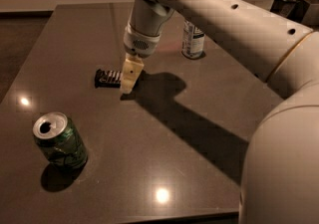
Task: Pick rxbar chocolate
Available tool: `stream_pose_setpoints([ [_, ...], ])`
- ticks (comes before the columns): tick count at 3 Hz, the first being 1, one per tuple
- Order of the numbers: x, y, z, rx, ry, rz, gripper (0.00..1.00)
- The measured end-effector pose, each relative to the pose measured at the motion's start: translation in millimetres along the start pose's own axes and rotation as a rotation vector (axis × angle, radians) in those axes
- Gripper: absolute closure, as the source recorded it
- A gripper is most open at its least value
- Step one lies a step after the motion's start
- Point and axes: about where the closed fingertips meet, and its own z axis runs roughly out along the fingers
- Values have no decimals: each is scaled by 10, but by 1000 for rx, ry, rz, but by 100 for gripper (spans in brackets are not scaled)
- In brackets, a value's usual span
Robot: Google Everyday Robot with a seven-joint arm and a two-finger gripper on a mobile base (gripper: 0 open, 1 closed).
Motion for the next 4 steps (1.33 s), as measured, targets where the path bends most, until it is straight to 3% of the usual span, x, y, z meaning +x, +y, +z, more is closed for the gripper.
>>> stream_pose_setpoints([
  [3, -33, 36, 79, -32, 9, -25, 97],
  [4, -17, 42, 53, -29, 7, -23, 100],
])
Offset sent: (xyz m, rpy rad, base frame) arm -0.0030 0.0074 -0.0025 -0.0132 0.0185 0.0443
